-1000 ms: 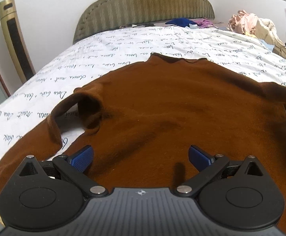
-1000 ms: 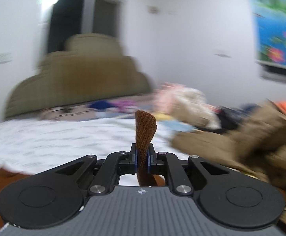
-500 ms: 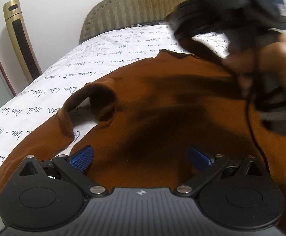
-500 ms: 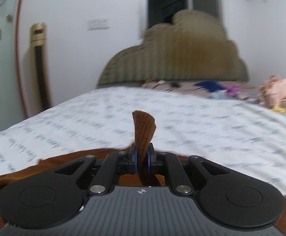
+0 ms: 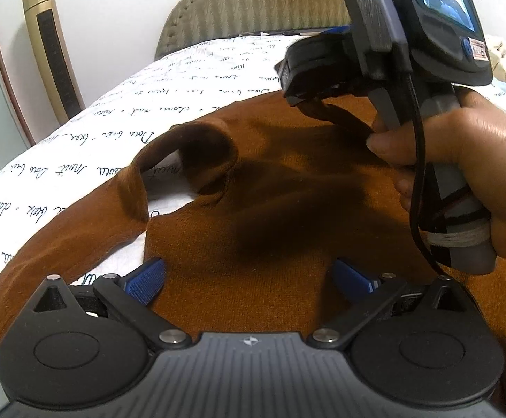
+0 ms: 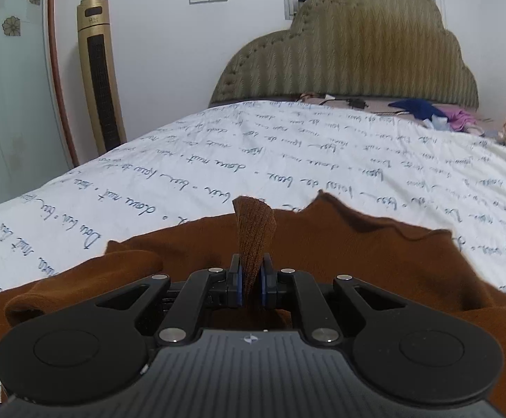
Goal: Fold small clothes
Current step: 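Lower the sleeve onto the sweater body and open the right tool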
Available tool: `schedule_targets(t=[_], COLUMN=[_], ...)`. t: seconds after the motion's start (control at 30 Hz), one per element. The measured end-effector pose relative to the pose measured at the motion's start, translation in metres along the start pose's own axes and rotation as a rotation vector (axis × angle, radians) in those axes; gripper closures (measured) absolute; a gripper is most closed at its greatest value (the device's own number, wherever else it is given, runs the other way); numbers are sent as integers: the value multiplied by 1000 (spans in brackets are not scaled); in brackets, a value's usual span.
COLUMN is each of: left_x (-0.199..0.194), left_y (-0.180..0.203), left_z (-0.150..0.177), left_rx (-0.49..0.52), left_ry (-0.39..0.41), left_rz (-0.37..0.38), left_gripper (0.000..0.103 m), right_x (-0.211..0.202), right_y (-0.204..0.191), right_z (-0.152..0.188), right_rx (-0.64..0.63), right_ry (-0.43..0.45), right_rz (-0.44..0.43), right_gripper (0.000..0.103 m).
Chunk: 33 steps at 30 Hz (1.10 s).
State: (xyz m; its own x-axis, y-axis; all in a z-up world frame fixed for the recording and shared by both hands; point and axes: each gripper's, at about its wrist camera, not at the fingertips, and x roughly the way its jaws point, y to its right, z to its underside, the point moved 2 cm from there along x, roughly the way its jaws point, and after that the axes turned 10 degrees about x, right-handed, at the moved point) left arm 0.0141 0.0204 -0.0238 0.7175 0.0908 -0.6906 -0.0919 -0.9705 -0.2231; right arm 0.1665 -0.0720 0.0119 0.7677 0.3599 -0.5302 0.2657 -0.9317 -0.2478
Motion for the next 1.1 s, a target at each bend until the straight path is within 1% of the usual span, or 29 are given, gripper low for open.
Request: schedule_targets(t=[0.07, 0.13, 0.2, 0.27, 0.3, 0.33, 0.37, 0.47, 0.57, 0.6, 0.67, 0.7, 0.73, 0.77, 0.8, 0.83, 0.87, 0.93, 0.97, 1.03, 1.1], left_x=[-2, -2, -3, -5, -6, -8, -8, -12, -16, -17, -17, -16, -14, -12, -8, -2, 7, 26, 36, 58, 77], left_y=[1, 2, 3, 4, 3, 2, 0, -4, 1, 6, 17, 24, 29, 36, 43, 51, 57, 66, 69, 75, 78], left_z=[1, 1, 1, 2, 2, 1, 1, -4, -15, -21, -37, -47, -55, -65, -75, -84, -92, -106, -110, -114, -109], left_rx=[2, 5, 11, 18, 19, 19, 17, 4, 4, 10, 28, 41, 54, 70, 89, 107, 118, 119, 117, 117, 119], left_ry=[2, 1, -1, 0, 3, 5, 5, 18, 48, 60, 93, 110, 128, 150, 167, 169, 164, 152, 138, 92, 40], left_rz=[-3, -3, -2, -1, 0, -1, -1, 14, 40, 49, 64, 64, 62, 56, 49, 37, 22, 3, 0, -3, -6], left_gripper=[0, 0, 0, 0, 0, 0, 0, 0, 0, 0, 0, 0, 0, 0, 0, 0, 0, 0, 0, 0, 0], right_x=[1, 2, 6, 11, 9, 2, -9, -50, -101, -120, -152, -163, -170, -173, -175, -173, -168, -153, -143, -122, -102], right_y=[1, 4, 6, 5, 7, 11, 17, 53, 114, 138, 187, 211, 234, 256, 278, 292, 306, 323, 328, 332, 339], right_z=[-3, -7, -9, -6, -4, -1, 1, 2, 1, 3, 9, 14, 20, 27, 37, 45, 55, 72, 77, 78, 71], right_rx=[41, 108, 157, 176, 182, 186, 190, 248, 356, 397, 476, 523, 574, 631, 698, 750, 815, 920, 955, 985, 1028], right_ry=[-18, -37, -72, -149, -164, -148, -118, -29, 101, 152, 240, 259, 250, 222, 182, 151, 108, 38, 11, -20, -24], right_rz=[-44, -103, -206, -273, -290, -304, -303, -259, -200, -163, -58, -1, 44, 73, 78, 53, -4, -135, -187, -252, -322], right_gripper=[89, 89, 87, 76, 60, 54, 55, 55, 55, 55, 54, 51, 51, 51, 51, 51, 51, 48, 48, 48, 51])
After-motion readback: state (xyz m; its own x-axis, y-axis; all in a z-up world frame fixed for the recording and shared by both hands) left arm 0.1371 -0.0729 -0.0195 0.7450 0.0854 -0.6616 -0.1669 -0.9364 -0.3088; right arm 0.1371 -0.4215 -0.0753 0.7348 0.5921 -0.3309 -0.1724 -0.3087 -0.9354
